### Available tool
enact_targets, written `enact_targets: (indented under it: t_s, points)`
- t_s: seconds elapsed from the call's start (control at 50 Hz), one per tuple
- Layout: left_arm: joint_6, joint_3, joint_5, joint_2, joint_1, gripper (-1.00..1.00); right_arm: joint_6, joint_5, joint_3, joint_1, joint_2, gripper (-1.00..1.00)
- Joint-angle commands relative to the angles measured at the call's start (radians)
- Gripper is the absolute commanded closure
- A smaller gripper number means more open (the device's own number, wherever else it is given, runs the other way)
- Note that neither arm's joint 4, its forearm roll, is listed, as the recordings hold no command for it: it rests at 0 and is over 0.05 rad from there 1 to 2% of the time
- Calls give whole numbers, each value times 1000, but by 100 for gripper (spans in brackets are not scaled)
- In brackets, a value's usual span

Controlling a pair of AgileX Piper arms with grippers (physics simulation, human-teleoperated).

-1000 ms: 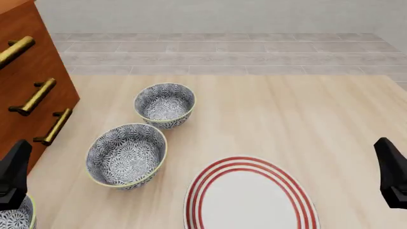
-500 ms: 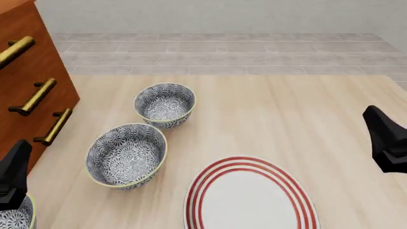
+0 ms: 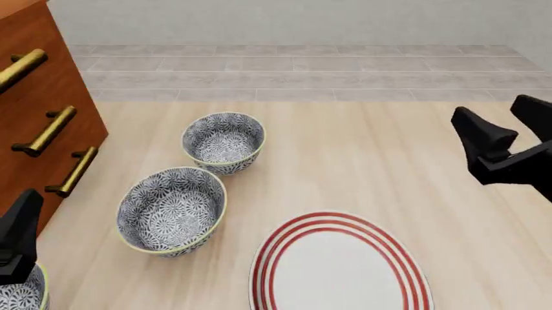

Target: Pick up the bowl and put it in the front on the plate.

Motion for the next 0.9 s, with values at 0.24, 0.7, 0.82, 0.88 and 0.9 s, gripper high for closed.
enact_targets:
  t_s: [0.24, 0.7, 0.82, 0.88, 0.9]
  points:
    - [0, 0, 0, 0, 0, -100, -2, -18, -191, 118, 286, -100]
    - [0, 0, 0, 0, 0, -100, 30, -14, -332, 232, 489, -100]
    - [0, 0, 0, 0, 0, -100, 63, 15, -377, 243, 537, -100]
    - [0, 0, 0, 0, 0, -100, 80, 34, -408, 253, 569, -100]
    - [0, 0, 0, 0, 0, -100, 80, 34, -408, 253, 569, -100]
